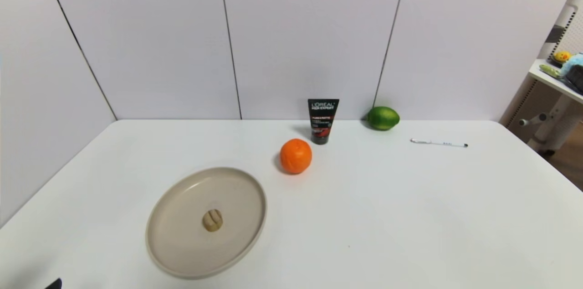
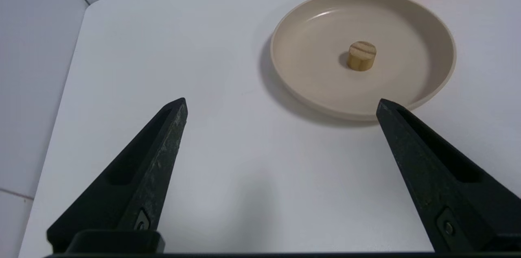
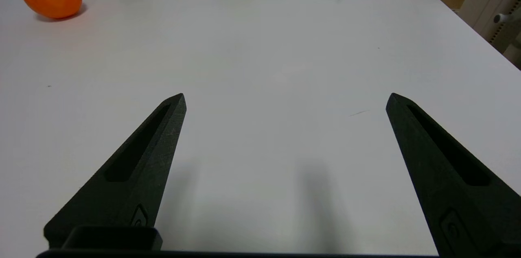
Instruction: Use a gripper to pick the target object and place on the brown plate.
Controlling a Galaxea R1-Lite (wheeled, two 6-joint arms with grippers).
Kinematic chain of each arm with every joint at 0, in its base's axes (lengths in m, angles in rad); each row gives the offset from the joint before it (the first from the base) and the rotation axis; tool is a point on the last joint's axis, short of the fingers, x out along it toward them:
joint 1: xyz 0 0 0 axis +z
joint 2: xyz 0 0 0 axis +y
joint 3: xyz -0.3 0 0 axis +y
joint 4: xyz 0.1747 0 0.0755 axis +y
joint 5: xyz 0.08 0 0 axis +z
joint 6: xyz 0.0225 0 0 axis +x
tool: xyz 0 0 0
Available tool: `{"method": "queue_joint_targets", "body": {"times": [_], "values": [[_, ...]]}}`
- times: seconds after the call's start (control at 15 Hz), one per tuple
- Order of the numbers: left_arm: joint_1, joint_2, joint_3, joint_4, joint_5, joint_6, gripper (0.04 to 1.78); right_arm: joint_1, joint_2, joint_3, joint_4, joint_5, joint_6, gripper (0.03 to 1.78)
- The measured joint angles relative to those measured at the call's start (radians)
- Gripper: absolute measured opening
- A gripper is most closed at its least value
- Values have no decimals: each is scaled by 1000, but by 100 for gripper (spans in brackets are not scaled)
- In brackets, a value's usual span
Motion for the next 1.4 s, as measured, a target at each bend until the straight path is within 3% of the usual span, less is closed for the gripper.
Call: {"method": "queue_joint_targets", "body": {"times": [0.33,0.6,1.4], "values": [[9,-285,226,-10,9,-10,169,0,0,0,0,0,0,170],[2,-377,326,-80,143,-40,169,0,0,0,0,0,0,170],[1,-396,354,-118,160,-147,169,0,0,0,0,0,0,170]]}}
